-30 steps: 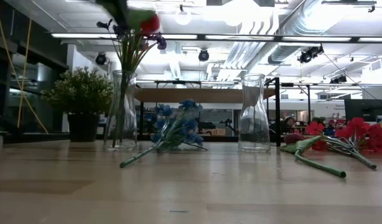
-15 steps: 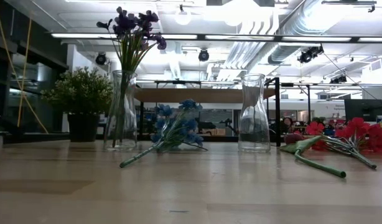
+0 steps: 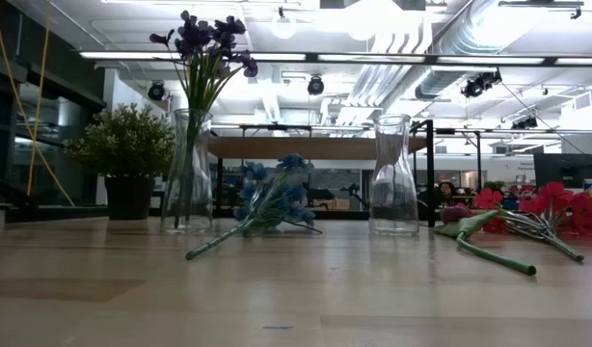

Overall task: Pick and place flowers into a vace then onto a shelf
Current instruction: Put the orange tulip into the left transparent vase

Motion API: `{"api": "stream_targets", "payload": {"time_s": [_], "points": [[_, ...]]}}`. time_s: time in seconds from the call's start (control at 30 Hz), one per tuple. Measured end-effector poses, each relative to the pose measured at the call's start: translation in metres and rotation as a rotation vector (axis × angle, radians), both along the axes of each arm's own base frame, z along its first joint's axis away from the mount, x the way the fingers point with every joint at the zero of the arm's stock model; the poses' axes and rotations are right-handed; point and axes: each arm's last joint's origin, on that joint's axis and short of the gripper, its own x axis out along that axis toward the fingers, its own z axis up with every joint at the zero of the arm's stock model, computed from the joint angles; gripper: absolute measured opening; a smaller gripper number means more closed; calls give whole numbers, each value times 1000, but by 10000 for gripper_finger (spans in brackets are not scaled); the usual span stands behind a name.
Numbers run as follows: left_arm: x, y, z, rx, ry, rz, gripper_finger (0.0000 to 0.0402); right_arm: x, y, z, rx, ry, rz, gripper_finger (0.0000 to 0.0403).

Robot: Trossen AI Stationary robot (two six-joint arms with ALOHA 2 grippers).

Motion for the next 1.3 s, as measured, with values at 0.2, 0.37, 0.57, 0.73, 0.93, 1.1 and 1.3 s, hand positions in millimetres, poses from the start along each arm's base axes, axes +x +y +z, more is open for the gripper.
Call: {"api": "stream_targets", "payload": {"time_s": [0.2,0.37,0.57,0.73,0.93,1.1,1.3], "points": [[-8,8,15,79,77,1,41,0,0,0,0,0,0,94],[-18,17,31,140,141,2,41,0,0,0,0,1,-1,94],[-28,28,47,211,215,2,41,0,0,0,1,1,-11,94],[-35,34,57,237,243,2,41,0,0,0,1,1,-12,94],[-43,42,63,258,269,1,41,0,-1,0,8,2,-51,94],[-53,52,71,267,278,1,41,0,-2,0,12,3,-72,94],[-63,61,81,266,277,1,41,0,-2,0,13,2,-74,94]]}}
